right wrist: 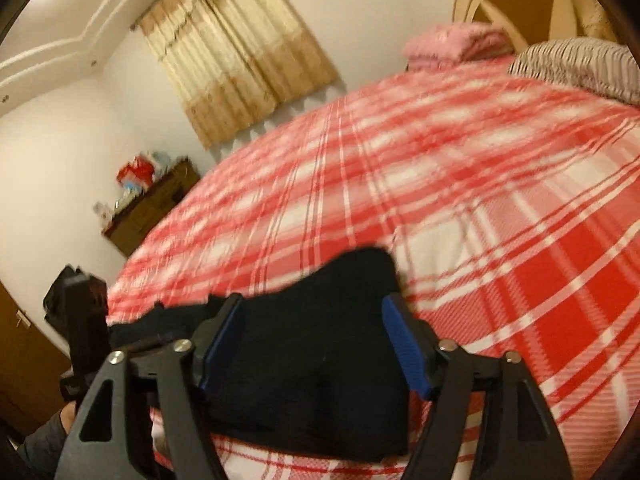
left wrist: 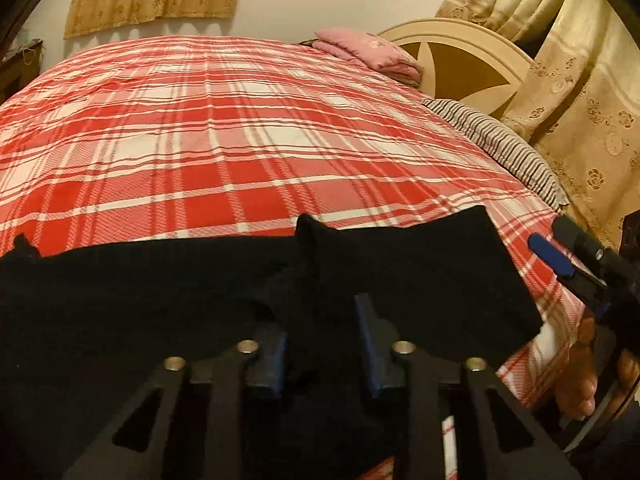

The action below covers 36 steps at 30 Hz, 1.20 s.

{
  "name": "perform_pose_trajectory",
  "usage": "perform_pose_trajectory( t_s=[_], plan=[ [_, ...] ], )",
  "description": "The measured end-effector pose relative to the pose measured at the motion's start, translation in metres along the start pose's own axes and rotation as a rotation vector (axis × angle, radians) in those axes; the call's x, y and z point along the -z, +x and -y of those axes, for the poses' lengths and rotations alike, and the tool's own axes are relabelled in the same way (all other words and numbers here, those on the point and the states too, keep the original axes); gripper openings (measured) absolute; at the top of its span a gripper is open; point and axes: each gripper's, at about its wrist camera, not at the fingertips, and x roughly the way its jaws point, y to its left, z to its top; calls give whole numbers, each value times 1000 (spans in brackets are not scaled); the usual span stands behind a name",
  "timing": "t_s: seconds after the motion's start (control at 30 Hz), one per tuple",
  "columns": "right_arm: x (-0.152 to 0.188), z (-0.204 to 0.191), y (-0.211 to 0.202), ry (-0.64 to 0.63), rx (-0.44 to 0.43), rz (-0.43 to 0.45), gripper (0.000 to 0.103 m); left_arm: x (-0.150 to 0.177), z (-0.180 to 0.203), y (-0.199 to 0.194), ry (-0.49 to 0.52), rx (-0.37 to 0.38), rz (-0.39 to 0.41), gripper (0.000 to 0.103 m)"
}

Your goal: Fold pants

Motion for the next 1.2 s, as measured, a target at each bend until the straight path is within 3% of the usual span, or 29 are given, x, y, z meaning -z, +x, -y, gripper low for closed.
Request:
perform_pose_trajectory(
  t_s=[0.03, 0.13, 0.2, 0.33, 0.47, 0.53, 0.63, 0.73, 0.8, 0.9, 0.97, 1.03, 1.07, 1.13, 1.2],
  plan=[
    [-1, 0, -8, 2, 4, 46, 81, 1, -1, -4, -5, 8, 9, 14],
    [-3, -4, -20, -12, 7, 115, 82, -5, -15, -19, -68, 60, 37, 13],
    [-5, -7, -21, -26, 15, 138, 84, -10, -22, -27, -75, 51, 60, 13],
    [-5, -7, -14, -28, 20, 128, 86, -14, -37, -38, -91, 35, 72, 13],
    [-5, -6, -11, -34, 21, 121, 86, -8, -44, -29, -89, -6, 25, 13],
    [-2, -8, -9, -48, 9, 101, 86, -3, -43, -18, -74, -74, 9, 16],
    [5, -16, 3, -88, -18, 24, 91, 2, -42, -14, -68, -108, 20, 22],
    [16, -27, 27, -150, -28, -106, 91, 2, -34, -16, -16, -161, 17, 32],
    [21, -33, 36, -183, -44, -160, 91, 2, -32, -23, 8, -214, 29, 48],
    [23, -39, 29, -223, -63, -121, 91, 3, -37, -37, -9, -227, 82, 66],
    [26, -46, 25, -263, -90, -105, 92, 8, -42, -43, -31, -206, 89, 66],
    [32, -52, 33, -291, -111, -165, 92, 13, -43, -40, -24, -223, 65, 66],
    [37, -55, 41, -310, -103, -212, 92, 17, -45, -37, -10, -265, 48, 66],
    [53, -62, 58, -381, -39, -314, 93, 23, -49, -38, -8, -274, 45, 66],
    [61, -71, 58, -470, 2, -313, 93, 27, -56, -45, -25, -265, 53, 66]
  ],
)
